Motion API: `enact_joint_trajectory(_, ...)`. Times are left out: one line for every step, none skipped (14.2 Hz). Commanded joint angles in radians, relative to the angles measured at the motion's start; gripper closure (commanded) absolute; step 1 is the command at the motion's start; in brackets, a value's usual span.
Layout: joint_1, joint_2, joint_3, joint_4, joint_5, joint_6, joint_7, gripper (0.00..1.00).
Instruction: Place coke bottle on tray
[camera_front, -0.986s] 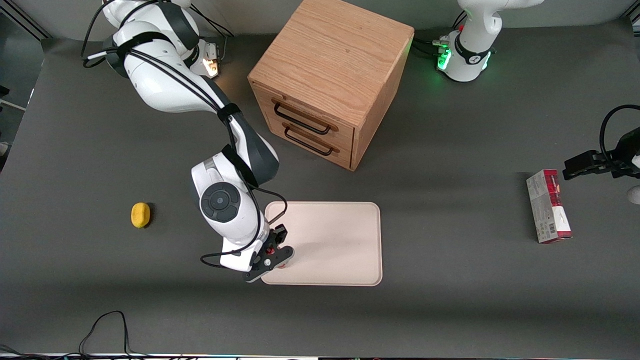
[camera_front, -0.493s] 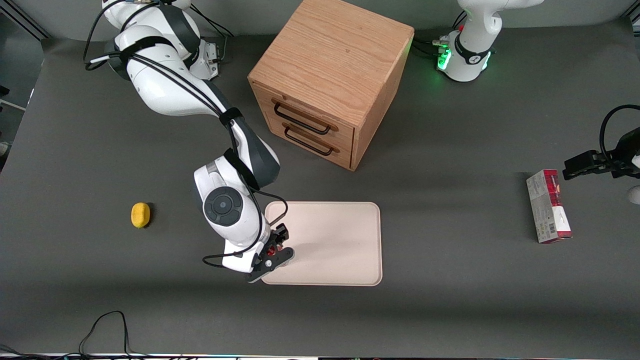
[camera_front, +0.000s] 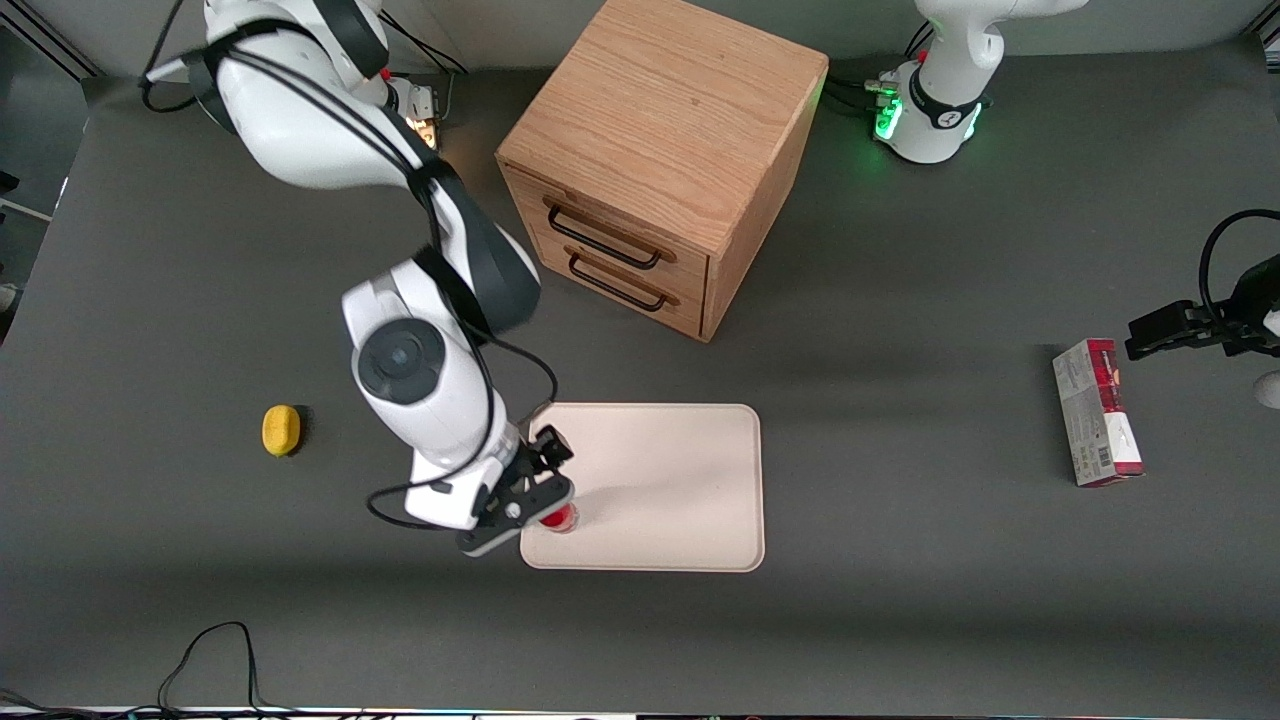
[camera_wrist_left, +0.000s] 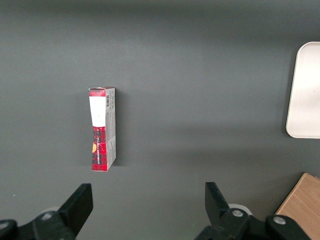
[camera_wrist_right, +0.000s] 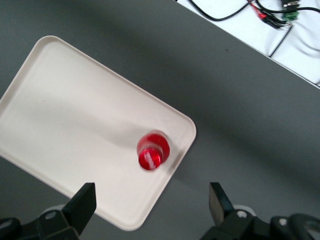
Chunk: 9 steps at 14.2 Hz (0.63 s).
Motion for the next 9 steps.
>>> enact_joint_trajectory(-0.005,-0.137,0.002,-0.047,-0.022,-0.135,0.042,0.0)
enact_joint_trajectory(-0.006,-0.186,0.001,-0.085,-0.022,-0.172,0.042,0.0)
enact_joint_trajectory(-0.008,-0.247,-0.028,-0.148,-0.019,-0.18,0.044,0.0)
enact_joint_trajectory(-0.008,-0.315,-0.064,-0.226,-0.007,-0.177,0.044,0.0)
enact_joint_trajectory(-0.017,-0.375,-0.082,-0.298,0.028,-0.171,0.042,0.0)
enact_joint_trajectory(-0.058,-0.441,-0.102,-0.365,0.096,-0.166,0.042,0.0)
enact_joint_trajectory(-0.089,-0.494,-0.108,-0.424,0.136,-0.159,0.037,0.0)
enact_joint_trajectory(-0.132,-0.537,-0.108,-0.471,0.141,-0.15,0.027,0.0)
enact_joint_trajectory(-0.169,-0.579,-0.108,-0.517,0.147,-0.145,0.027,0.0)
